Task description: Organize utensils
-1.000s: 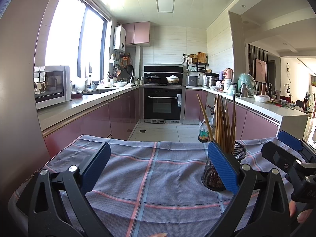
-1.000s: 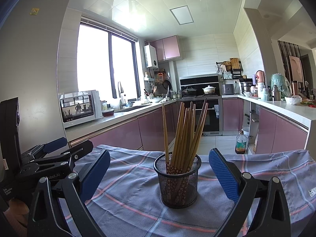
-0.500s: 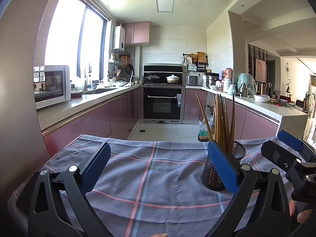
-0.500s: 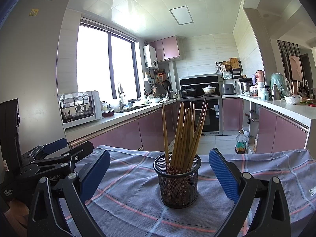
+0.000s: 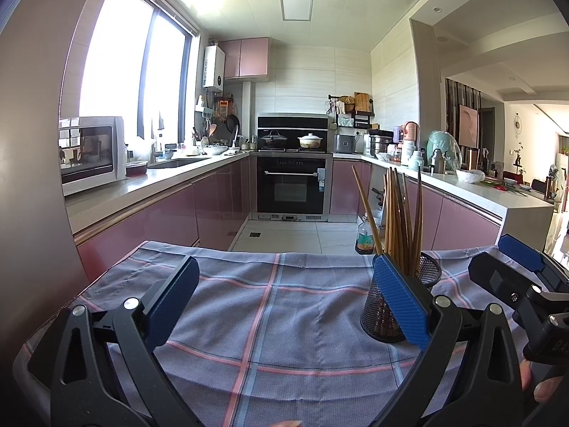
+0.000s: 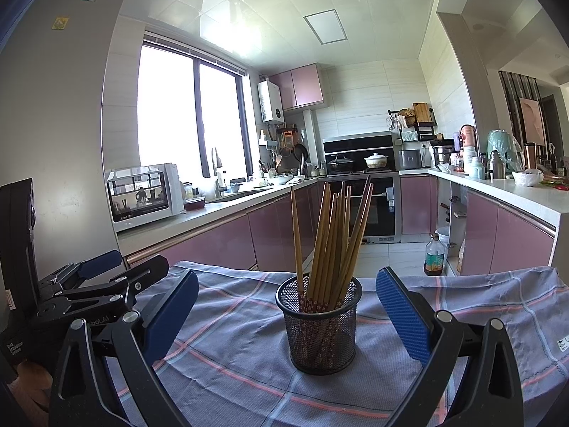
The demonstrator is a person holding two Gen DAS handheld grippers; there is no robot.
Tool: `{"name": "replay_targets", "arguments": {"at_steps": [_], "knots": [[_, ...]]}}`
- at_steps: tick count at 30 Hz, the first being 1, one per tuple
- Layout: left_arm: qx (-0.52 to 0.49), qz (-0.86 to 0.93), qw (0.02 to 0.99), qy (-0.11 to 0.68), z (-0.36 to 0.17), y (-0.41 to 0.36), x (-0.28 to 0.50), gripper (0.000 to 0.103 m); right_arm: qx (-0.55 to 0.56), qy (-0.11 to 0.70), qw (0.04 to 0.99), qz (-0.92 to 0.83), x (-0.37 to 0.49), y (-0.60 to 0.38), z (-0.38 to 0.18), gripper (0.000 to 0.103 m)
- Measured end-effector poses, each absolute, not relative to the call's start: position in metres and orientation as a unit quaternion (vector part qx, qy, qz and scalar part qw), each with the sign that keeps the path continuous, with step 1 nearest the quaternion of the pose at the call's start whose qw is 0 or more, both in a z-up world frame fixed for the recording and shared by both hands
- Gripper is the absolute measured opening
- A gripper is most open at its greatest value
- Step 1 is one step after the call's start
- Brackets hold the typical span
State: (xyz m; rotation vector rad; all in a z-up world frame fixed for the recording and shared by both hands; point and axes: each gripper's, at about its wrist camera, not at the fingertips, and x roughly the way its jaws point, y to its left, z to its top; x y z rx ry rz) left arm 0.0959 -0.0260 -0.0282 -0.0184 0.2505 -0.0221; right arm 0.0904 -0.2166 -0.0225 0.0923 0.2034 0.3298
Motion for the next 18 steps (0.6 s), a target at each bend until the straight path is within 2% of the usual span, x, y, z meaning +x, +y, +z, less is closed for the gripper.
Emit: {"name": "replay_targets", "arguments": {"at_steps": [18], "knots": [[-0.009, -0.011, 0.992, 0.125, -0.0279, -0.026, 0.0959, 0.097, 0.047, 0.102, 0.98, 0.163, 0.0905, -0.2146, -0.0237, 0.097]]}}
